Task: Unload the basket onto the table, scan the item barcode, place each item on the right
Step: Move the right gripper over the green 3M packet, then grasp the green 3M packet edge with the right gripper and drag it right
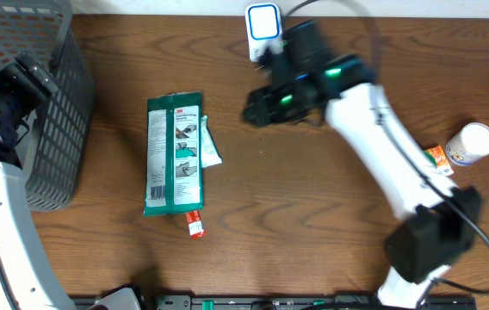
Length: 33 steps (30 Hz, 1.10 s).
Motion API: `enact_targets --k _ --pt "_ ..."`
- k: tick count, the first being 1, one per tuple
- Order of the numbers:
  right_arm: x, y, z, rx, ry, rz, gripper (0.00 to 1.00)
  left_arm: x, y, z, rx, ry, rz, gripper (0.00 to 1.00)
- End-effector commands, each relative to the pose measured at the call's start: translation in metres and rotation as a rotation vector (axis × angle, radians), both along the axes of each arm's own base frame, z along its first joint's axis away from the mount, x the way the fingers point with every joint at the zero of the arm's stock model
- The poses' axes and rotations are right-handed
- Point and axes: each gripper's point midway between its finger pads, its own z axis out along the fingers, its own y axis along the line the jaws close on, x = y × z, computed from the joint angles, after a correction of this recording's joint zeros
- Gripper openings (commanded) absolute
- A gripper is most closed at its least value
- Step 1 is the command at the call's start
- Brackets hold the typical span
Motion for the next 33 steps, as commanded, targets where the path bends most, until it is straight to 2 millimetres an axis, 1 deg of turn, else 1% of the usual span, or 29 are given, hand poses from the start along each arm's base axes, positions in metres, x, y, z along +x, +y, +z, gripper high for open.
enact_targets --k 1,2,5,7,9,11,14,20,24,29,33 --pt "-0.025 0.046 -0.029 0.023 0.108 0.069 0.59 -0.001 0.002 0.004 0.003 -0.008 0.01 0.93" --pt "-0.032 0.057 -0.044 0.008 0.139 0.084 0.58 -0.001 0.002 0.004 0.003 -0.008 0.01 0.93" --pt "-0.047 0.077 -0.073 -0.006 0.2 0.131 0.58 -0.001 0.002 0.004 0.003 -0.008 0.01 0.93" --pt "-0.056 0.091 -0.083 0.022 0.229 0.179 0.59 -0.001 0.002 0.004 0.003 -0.008 0.01 0.93" --pt "-0.064 0.104 -0.09 0.055 0.239 0.236 0.61 -0.001 0.002 0.004 0.003 -0.008 0.01 0.93" --pt "-0.068 0.111 -0.099 0.046 0.237 0.252 0.61 -0.001 0.002 0.004 0.003 -0.008 0.01 0.93" --pt "-0.075 0.121 -0.117 0.033 0.264 0.25 0.59 -0.001 0.002 0.004 0.003 -0.008 0.01 0.93" --pt "-0.084 0.133 -0.137 0.018 0.319 0.211 0.55 -0.001 0.002 0.004 0.003 -0.008 0.01 0.93" --pt "-0.085 0.138 -0.14 0.022 0.323 0.201 0.55 -0.001 0.002 0.004 0.003 -0.008 0.01 0.93" --pt "-0.078 0.132 -0.147 -0.024 0.315 0.131 0.54 -0.001 0.002 0.004 0.003 -0.008 0.01 0.93" --pt "-0.081 0.129 -0.15 -0.036 0.332 0.125 0.52 -0.001 0.002 0.004 0.003 -0.008 0.01 0.93"
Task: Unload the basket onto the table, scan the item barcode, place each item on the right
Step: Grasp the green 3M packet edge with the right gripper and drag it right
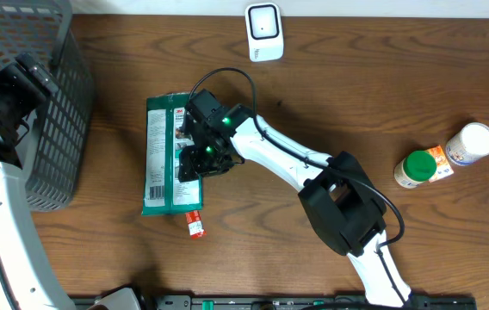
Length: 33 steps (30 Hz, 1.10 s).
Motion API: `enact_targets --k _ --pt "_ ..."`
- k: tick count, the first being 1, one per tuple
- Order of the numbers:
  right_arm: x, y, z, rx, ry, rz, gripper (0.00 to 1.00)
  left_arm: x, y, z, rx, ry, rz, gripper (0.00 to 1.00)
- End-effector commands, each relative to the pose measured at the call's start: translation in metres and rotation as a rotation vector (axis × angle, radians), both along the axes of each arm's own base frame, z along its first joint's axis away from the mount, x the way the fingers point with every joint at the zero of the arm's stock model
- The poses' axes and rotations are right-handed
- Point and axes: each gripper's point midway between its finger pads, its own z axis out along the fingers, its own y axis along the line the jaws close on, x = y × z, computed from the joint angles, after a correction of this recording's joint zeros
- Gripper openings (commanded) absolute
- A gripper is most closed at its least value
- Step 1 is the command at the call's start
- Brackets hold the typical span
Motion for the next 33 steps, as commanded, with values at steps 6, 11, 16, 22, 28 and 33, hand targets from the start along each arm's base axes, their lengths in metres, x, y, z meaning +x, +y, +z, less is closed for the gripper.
enact_targets --k 6,11,16,22,28,33 --pt "-0.004 -0.007 -0.008 -0.027 0.053 -0.035 0.58 -0.001 0.002 0.004 0.003 -0.009 0.01 0.93" --pt "-0.003 0.007 -0.018 0.02 0.022 -0.053 0.56 -0.001 0.002 0.004 0.003 -0.008 0.01 0.93" --pt "-0.001 0.013 -0.04 0.079 -0.009 -0.078 0.51 -0.001 0.002 0.004 0.003 -0.008 0.01 0.93" --pt "0.001 0.032 -0.032 0.233 -0.058 -0.021 0.37 -0.001 0.002 0.004 0.003 -0.008 0.01 0.93" --pt "0.006 0.04 -0.011 0.353 -0.072 0.038 0.08 -0.001 0.002 0.004 0.003 -0.008 0.01 0.93" --pt "0.004 0.041 0.022 0.494 -0.038 0.099 0.01 -0.001 0.002 0.004 0.003 -0.009 0.01 0.93"
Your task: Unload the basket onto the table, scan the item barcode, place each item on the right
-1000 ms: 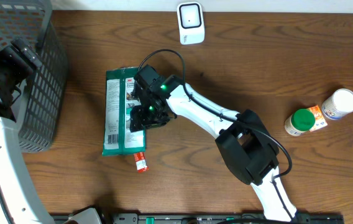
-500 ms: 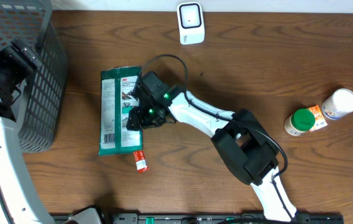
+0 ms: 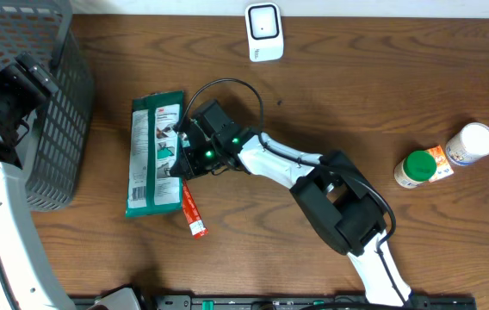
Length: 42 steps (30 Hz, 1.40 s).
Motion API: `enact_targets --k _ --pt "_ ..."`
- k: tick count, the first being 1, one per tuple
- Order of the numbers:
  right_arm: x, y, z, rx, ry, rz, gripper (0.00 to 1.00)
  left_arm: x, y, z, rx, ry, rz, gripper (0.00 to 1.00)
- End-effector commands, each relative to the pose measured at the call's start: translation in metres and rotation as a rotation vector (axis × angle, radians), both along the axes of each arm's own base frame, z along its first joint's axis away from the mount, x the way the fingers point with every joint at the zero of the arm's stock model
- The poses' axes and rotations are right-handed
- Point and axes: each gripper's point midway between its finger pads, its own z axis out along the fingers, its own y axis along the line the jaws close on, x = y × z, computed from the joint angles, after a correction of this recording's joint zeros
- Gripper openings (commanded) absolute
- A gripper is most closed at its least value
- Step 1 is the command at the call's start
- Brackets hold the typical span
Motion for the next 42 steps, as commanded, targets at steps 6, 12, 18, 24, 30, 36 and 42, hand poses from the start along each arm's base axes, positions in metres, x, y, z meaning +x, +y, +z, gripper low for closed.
enact_targets --k 6,12,18,24,30,36,42 --pt "0.011 -0.04 0.075 0.119 -0.024 0.068 0.01 -0.001 0.002 0.004 0.003 -0.008 0.01 0.93" --pt "0.019 -0.113 0.101 0.0 -0.026 0.015 0.01 -0.001 0.002 0.004 0.003 -0.009 0.01 0.93" --pt "0.02 -0.187 0.074 -0.261 0.027 -0.06 0.01 -0.001 0.002 0.004 0.003 -0.008 0.01 0.93" --pt "-0.001 -0.207 0.028 -0.344 0.056 -0.034 0.01 -0.001 0.002 0.004 0.003 -0.008 0.01 0.93" --pt "-0.018 -0.214 -0.003 -0.358 0.087 -0.037 0.01 -0.001 0.002 0.004 0.003 -0.009 0.01 0.93" --pt "-0.022 -0.227 -0.019 -0.433 0.077 -0.044 0.46 -0.001 0.002 0.004 0.003 -0.009 0.01 0.93" --pt "-0.016 -0.231 -0.033 -0.467 0.067 -0.117 0.62 -0.001 0.002 0.004 0.003 -0.008 0.01 0.93"
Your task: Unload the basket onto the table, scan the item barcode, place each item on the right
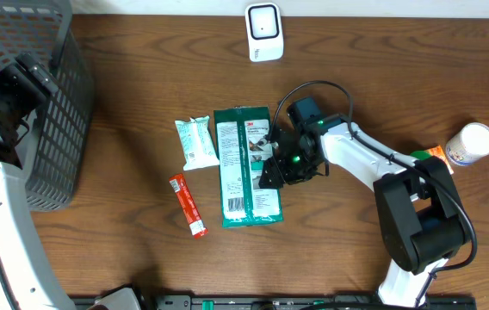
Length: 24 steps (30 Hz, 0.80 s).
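Note:
A green flat package [246, 165] with a white label lies lengthwise on the brown table [356, 250] near the middle. My right gripper [272, 165] sits at its right edge and looks shut on that edge. The white barcode scanner [263, 32] stands at the table's back edge, well beyond the package. At the far left my left gripper [12, 93] stays beside the basket, and its jaws are too dark to read.
A small white packet [195, 142] and a red stick [187, 205] lie left of the package. A grey mesh basket [51, 103] fills the back left corner. A white bottle [470, 142], an orange box [438, 155] and a green-capped jar [418, 156] stand at the right.
The green package has moved from the left of centre to the middle, with my right gripper on its right edge. The white packet and the red stick now lie apart from it, uncovered.
My right gripper was first up by the scanner, with the package lying left of centre over the packet. Then it was on the package's right side. Then the package sat further left and tilted. Now it lies in the middle, held at its edge.

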Motion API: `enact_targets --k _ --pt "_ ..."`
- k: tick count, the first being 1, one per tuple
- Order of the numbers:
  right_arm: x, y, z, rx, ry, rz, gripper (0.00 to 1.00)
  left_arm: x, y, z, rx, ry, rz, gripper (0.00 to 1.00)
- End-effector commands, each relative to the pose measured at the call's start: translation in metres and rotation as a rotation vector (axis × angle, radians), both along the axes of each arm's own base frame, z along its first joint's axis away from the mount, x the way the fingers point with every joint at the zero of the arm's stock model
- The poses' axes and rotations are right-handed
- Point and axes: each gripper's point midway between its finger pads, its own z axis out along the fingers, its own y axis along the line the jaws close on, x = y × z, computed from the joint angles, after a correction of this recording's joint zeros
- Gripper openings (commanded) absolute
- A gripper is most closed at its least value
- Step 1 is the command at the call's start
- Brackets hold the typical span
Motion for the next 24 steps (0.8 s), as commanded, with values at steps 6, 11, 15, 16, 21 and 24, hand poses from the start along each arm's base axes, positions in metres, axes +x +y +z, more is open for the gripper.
enact_targets --k 6,11,15,16,21,24 --pt "0.002 -0.006 -0.033 -0.046 0.016 -0.19 0.62 -0.001 0.002 0.004 0.003 -0.008 0.01 0.93" --pt "-0.003 0.01 -0.036 0.055 0.02 -0.203 0.61 -0.001 0.002 0.004 0.003 -0.008 0.01 0.93" --pt "0.004 0.013 -0.037 0.081 -0.019 -0.206 0.51 -0.001 0.002 0.004 0.003 -0.008 0.01 0.93" --pt "0.007 0.015 -0.036 0.09 -0.033 -0.205 0.47 -0.001 0.002 0.004 0.003 -0.008 0.01 0.93" --pt "0.016 0.018 -0.033 0.108 -0.08 -0.202 0.62 -0.001 0.002 0.004 0.003 -0.008 0.01 0.93" --pt "0.017 0.016 -0.034 0.102 -0.082 -0.207 0.65 -0.001 0.002 0.004 0.003 -0.008 0.01 0.93"
